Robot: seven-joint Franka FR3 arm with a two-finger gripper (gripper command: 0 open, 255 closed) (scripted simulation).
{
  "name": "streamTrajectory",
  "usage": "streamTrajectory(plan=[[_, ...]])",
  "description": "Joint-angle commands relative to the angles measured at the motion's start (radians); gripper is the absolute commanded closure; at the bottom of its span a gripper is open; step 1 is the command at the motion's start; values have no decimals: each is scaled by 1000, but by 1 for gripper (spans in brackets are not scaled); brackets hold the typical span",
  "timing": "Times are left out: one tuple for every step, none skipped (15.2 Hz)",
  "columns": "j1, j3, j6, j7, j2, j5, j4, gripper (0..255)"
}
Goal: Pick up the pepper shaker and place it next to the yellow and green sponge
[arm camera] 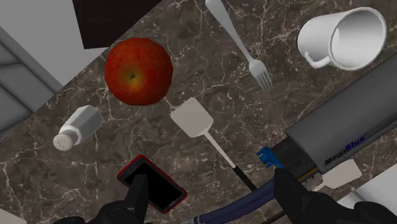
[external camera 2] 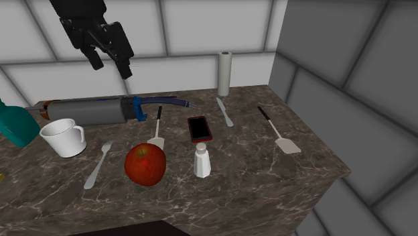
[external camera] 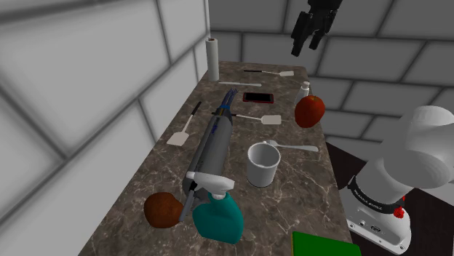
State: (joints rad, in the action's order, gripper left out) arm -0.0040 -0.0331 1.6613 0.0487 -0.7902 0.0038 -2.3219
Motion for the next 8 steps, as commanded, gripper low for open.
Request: streamTrajectory(plan=[[0,0,0,0,0,0,0,0],[-3,-16,23,-27,-4,-14,-26,0],[-6,-33,46,-54,-7,-29,-50,0],[-9,-50,70,-81,-8,-43,-74,0],[-13,-68,95,-108,-8,-58,-96,0],[-17,-86,120,-135,-6,-73,-116,0],[-21,-104,145,-162,-2,-88,-136,0],[-25,-123,172,-189,3,-103,-153,0]])
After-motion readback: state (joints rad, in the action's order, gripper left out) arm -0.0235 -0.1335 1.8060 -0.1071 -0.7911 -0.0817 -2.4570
